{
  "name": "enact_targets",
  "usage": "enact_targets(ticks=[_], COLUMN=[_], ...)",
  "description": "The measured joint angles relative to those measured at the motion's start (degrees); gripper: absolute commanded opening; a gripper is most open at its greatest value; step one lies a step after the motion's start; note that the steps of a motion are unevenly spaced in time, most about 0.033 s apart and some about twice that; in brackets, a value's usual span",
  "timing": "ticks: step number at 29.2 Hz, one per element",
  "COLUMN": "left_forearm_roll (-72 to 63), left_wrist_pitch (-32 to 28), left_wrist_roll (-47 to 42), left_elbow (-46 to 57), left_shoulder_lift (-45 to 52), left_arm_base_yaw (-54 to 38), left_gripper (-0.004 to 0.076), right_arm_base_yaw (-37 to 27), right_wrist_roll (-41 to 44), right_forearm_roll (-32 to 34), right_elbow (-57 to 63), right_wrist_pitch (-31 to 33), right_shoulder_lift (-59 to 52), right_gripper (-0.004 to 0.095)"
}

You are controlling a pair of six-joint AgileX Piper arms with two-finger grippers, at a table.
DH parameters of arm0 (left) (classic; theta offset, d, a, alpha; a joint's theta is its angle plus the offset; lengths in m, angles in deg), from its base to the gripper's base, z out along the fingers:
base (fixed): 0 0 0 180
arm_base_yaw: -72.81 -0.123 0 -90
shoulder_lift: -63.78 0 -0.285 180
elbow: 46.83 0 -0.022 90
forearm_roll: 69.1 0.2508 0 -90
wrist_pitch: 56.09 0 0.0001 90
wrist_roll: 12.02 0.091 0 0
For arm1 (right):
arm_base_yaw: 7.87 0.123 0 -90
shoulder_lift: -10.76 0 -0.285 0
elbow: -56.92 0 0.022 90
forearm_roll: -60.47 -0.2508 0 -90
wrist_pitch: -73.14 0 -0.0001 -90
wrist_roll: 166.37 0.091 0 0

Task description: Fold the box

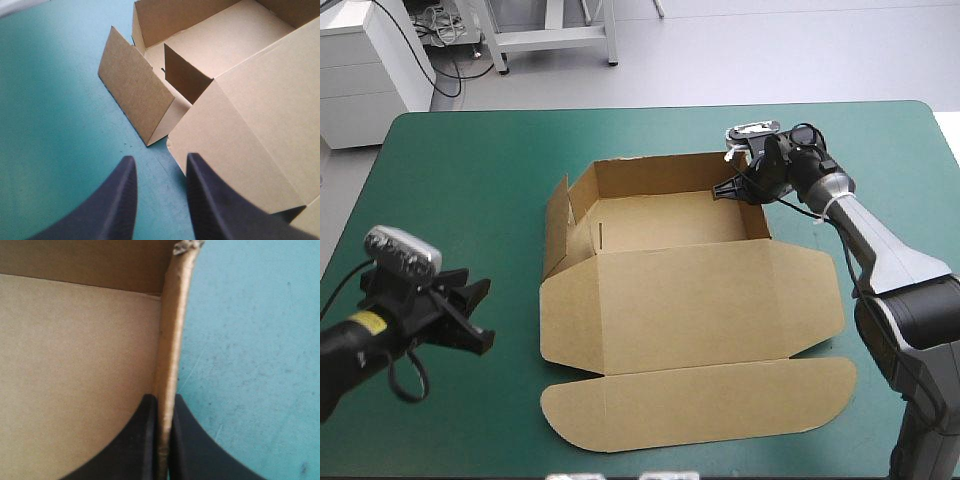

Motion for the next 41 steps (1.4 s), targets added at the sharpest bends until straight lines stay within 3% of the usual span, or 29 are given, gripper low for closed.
enact_targets(ticks=[4,13,18,21,25,32,41], left_forearm_roll=[1.88,8.58,15.31,17.09,21.29,29.79,29.6], left_wrist_pitch=[-1.18,-2.66,-3.46,-4.18,-4.66,-3.67,-2.55], left_wrist_roll=[0.25,-0.94,-7.81,-9.26,-12.21,-17.25,-19.76], left_elbow=[6.98,14.54,15.44,16.72,18.09,18.31,18.31], left_shoulder_lift=[10.52,20.57,21.38,22.64,23.23,23.3,23.41], left_arm_base_yaw=[0.0,6.4,8.22,9.39,11.35,15.25,15.31], left_gripper=[-0.0003,-0.0008,-0.0008,-0.0008,-0.0008,-0.0008,-0.0008], right_arm_base_yaw=[0.0,0.0,0.0,0.11,0.41,0.41,0.41], right_wrist_roll=[-0.19,-0.19,-0.63,-1.16,-1.45,-1.4,-1.45], right_forearm_roll=[0.0,0.12,0.37,0.26,0.69,2.09,2.56], right_elbow=[0.0,0.0,-2.04,-4.8,-12.82,-22.87,-22.13], right_wrist_pitch=[-0.06,-0.06,1.73,7.88,14.01,15.35,16.32], right_shoulder_lift=[0.04,0.04,0.74,3.12,5.06,-1.95,-9.61], right_gripper=[-0.0022,0.0008,0.021,0.0356,0.0438,0.0567,0.0594])
